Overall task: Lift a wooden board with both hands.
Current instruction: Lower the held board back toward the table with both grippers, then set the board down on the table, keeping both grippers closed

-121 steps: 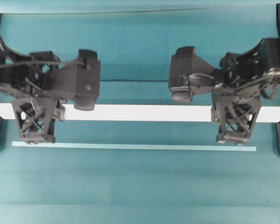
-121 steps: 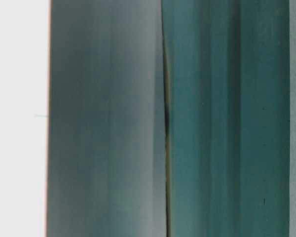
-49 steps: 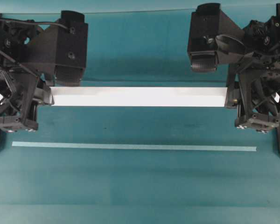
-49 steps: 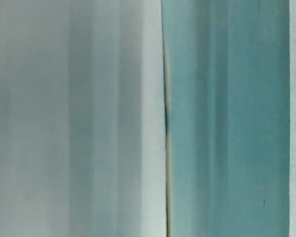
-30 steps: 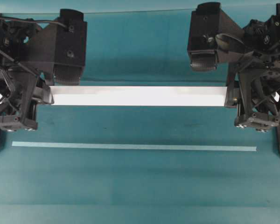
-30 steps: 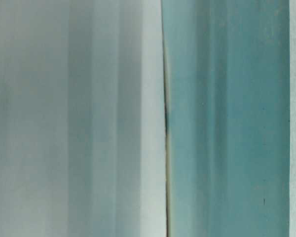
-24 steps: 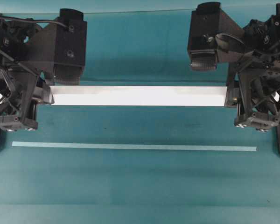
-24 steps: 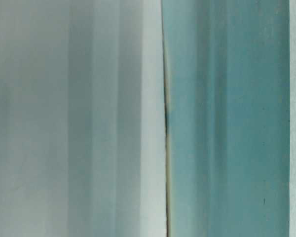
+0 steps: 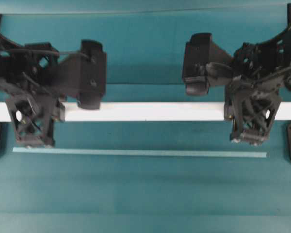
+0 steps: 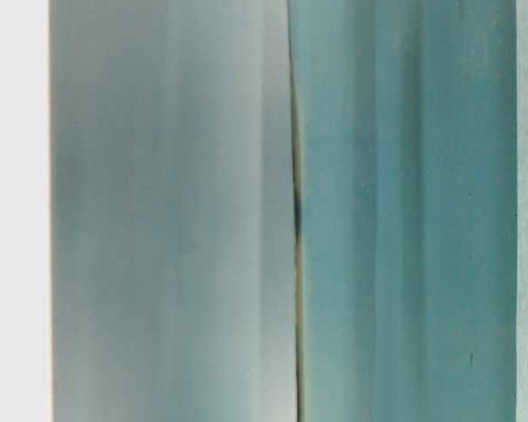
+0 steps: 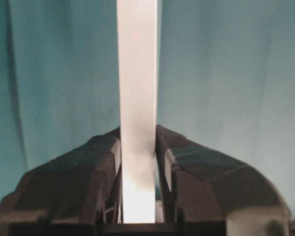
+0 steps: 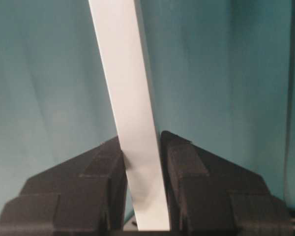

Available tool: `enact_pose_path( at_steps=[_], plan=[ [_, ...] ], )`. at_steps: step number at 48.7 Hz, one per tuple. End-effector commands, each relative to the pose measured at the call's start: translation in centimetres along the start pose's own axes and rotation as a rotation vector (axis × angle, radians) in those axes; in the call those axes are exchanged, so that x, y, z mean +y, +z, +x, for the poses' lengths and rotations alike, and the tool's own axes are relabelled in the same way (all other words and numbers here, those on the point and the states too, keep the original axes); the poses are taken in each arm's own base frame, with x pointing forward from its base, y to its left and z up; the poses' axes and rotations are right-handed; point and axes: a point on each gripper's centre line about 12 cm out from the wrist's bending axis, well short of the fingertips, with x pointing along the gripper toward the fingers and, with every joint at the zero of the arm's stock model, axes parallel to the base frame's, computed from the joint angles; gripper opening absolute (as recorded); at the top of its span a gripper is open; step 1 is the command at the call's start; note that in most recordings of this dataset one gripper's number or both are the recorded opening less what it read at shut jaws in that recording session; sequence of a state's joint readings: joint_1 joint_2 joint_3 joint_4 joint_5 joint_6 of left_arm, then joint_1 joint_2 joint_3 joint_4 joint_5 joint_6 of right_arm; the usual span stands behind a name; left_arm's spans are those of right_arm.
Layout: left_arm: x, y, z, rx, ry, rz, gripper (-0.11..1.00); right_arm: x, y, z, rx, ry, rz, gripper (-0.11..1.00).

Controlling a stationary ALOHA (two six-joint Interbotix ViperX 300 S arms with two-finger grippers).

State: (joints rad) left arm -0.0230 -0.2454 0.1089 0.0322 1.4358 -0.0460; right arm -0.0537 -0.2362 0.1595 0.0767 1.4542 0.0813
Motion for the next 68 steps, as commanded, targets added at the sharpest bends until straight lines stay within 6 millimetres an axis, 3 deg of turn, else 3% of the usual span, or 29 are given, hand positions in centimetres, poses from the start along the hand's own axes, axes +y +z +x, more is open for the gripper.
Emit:
enact_pose_path(
  at_steps=[1,9,18,35,51,68],
  plan=[
    [-0.2,-0.1,0.5,-0.051,-0.003,0.010,0.17,-0.4,-0.1,1.3,-0.012,0.000,0.011,0.21],
    [-0.3,-1.1,3.7,0.006,-0.001,0.016,0.17,-0.7,-1.0,4.2,0.023,-0.004,0.016,0.21],
    [-0.2,-1.5,5.8,0.011,0.000,0.016,0.17,-1.0,-2.1,7.4,0.043,-0.006,0.008,0.21],
    [-0.1,-3.4,11.1,0.075,0.002,0.008,0.17,-1.3,-2.4,10.7,0.045,-0.010,0.003,0.21],
    [-0.1,-3.4,13.9,0.069,0.000,0.013,0.17,-1.3,-2.2,14.7,0.060,-0.014,-0.031,0.21],
    [0.0,-5.2,18.1,0.066,-0.001,0.002,0.17,-1.2,-2.2,18.3,0.085,-0.016,-0.042,0.21]
  ],
)
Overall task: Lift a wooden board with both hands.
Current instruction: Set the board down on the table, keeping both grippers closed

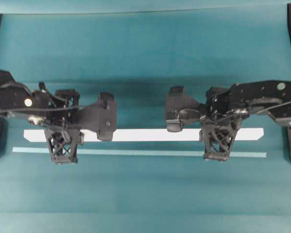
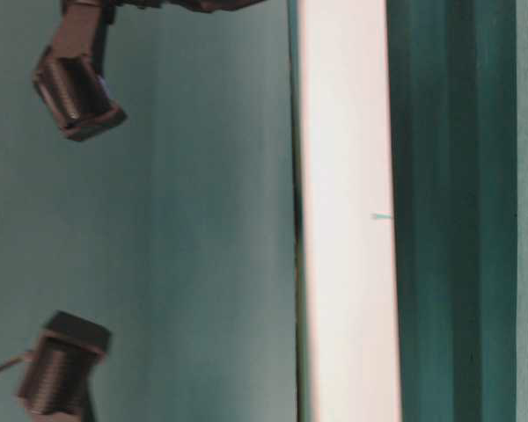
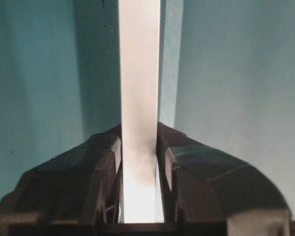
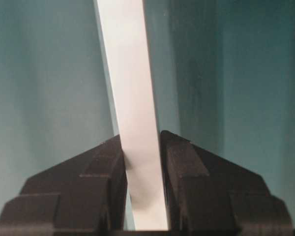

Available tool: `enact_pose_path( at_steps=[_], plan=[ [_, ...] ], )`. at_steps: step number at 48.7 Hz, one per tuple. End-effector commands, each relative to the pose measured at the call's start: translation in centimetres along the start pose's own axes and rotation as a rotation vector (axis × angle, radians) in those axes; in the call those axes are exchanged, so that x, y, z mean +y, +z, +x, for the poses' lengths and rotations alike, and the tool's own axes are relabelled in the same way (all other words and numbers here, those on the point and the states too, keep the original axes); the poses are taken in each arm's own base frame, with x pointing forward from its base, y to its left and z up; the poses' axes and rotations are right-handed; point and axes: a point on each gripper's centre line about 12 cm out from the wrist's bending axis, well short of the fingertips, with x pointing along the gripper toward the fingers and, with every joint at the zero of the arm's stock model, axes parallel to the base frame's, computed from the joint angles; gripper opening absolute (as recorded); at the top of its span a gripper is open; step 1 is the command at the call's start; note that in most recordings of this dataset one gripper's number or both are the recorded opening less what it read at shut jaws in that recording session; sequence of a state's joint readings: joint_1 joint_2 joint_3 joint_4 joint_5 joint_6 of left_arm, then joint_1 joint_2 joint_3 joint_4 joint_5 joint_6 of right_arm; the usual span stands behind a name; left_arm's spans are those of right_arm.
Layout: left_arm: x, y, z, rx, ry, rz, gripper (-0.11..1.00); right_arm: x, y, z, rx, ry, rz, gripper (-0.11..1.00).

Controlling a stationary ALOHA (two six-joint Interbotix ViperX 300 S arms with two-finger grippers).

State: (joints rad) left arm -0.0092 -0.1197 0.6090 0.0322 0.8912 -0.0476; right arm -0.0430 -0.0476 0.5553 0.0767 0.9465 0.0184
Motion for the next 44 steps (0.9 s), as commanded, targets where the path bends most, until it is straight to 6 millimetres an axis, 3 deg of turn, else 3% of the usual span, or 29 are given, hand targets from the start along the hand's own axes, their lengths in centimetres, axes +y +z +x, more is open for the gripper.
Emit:
enact_pose_path(
  at_steps=[1,19,44],
  plan=[
    [0.0,0.1,0.5,-0.015,0.000,-0.002,0.17,0.2,-0.1,1.3,0.011,0.001,-0.011,0.21],
    [-0.1,0.4,2.5,-0.012,-0.002,0.003,0.17,0.3,-1.2,4.3,-0.001,-0.003,-0.016,0.21],
    [-0.6,0.3,3.9,-0.040,-0.009,-0.019,0.17,1.1,-1.0,6.0,-0.019,-0.002,-0.036,0.21]
  ],
)
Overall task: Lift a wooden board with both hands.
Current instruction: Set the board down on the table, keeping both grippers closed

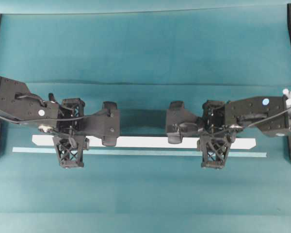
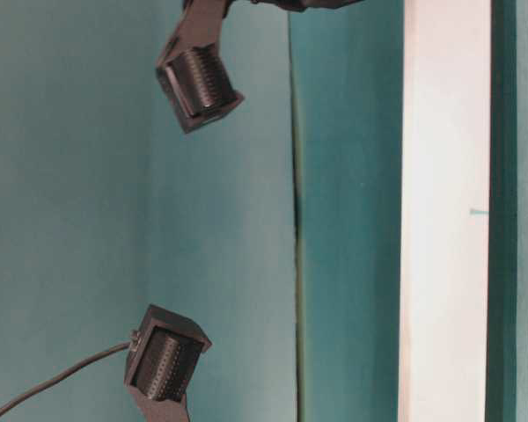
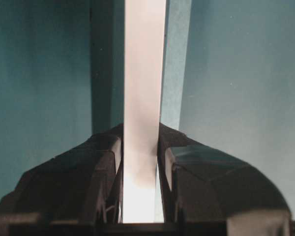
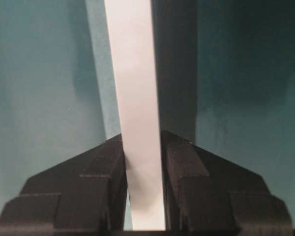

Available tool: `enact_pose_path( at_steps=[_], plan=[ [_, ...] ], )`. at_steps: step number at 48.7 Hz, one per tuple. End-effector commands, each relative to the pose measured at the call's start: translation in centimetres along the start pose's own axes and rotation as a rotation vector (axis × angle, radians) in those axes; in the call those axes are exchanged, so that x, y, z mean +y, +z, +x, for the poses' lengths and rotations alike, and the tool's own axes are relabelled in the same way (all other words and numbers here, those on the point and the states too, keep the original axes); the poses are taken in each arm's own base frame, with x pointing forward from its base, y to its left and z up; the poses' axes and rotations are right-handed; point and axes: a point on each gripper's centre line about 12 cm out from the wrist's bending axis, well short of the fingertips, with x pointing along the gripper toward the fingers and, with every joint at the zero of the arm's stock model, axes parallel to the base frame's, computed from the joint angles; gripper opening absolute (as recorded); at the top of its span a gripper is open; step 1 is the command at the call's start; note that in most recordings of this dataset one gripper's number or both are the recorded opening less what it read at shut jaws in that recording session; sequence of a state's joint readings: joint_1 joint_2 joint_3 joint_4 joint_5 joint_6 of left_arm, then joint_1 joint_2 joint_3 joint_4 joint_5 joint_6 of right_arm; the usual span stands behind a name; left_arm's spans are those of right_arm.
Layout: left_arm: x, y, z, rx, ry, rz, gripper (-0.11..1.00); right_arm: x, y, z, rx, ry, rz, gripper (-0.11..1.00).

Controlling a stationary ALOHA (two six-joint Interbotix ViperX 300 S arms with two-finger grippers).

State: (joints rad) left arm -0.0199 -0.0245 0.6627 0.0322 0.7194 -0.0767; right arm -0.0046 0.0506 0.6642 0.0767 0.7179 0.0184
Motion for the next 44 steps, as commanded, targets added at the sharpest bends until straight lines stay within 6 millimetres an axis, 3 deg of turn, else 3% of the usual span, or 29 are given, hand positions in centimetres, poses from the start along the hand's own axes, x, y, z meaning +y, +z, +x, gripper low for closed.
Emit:
enact_pose_path(
  at_steps=[1,44],
  plan=[
    [-0.16,0.32,-0.17,-0.017,-0.002,-0.005,0.17,0.51,0.13,0.39,-0.002,0.005,-0.010,0.21],
    [-0.49,0.07,0.78,-0.050,-0.009,-0.026,0.17,-0.41,-0.25,1.31,-0.013,-0.003,0.013,0.21]
  ],
)
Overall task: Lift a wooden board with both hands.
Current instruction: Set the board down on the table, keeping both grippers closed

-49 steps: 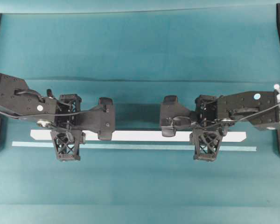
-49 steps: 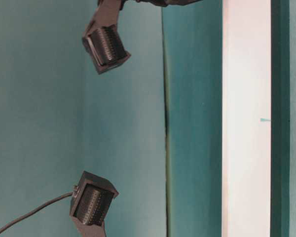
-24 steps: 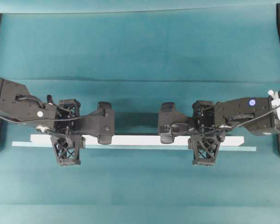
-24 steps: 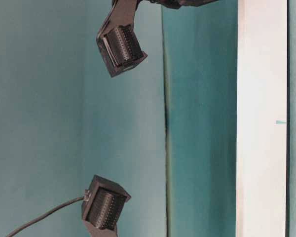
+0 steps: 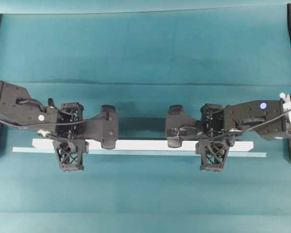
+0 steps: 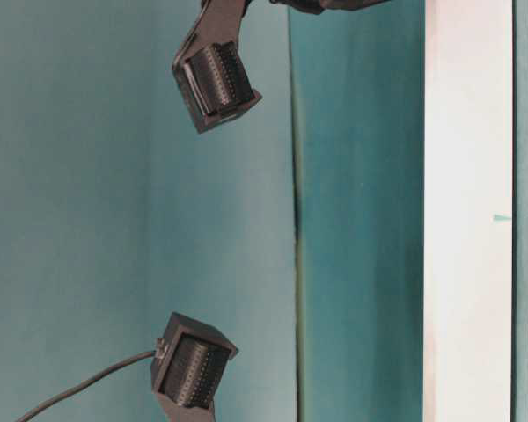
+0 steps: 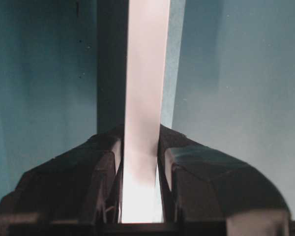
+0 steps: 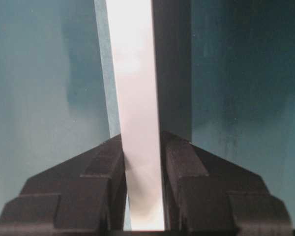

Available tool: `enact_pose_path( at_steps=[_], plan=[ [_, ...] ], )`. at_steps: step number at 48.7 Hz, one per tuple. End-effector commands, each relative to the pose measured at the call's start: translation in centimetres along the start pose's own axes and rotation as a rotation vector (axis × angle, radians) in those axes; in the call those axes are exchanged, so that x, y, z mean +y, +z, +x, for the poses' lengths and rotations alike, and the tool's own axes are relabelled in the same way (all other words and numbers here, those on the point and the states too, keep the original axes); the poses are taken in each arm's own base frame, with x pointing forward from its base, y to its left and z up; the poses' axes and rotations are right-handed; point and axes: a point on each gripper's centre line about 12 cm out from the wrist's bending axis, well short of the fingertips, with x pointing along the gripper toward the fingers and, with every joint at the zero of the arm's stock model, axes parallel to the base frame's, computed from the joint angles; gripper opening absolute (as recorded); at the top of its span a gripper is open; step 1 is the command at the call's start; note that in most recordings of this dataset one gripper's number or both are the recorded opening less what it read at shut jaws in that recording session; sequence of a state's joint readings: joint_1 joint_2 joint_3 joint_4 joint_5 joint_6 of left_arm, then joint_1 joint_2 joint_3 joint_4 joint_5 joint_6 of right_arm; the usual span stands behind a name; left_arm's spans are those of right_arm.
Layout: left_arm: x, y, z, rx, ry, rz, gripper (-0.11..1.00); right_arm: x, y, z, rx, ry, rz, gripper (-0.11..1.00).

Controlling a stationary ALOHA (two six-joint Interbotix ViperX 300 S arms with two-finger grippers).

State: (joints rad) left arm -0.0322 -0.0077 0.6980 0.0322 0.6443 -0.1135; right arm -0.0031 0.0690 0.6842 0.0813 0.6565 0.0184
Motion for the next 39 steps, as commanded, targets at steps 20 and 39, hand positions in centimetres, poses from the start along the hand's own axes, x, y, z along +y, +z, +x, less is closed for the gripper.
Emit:
enact_pose_path(
  at_steps=[20,39],
  plan=[
    [-0.32,1.12,-0.25,-0.119,-0.014,0.018,0.17,-0.50,-0.07,0.37,-0.001,-0.005,0.015,0.21],
    [-0.35,0.26,-0.02,-0.100,-0.010,0.104,0.17,-0.50,0.02,0.37,-0.009,-0.005,0.015,0.21]
  ],
)
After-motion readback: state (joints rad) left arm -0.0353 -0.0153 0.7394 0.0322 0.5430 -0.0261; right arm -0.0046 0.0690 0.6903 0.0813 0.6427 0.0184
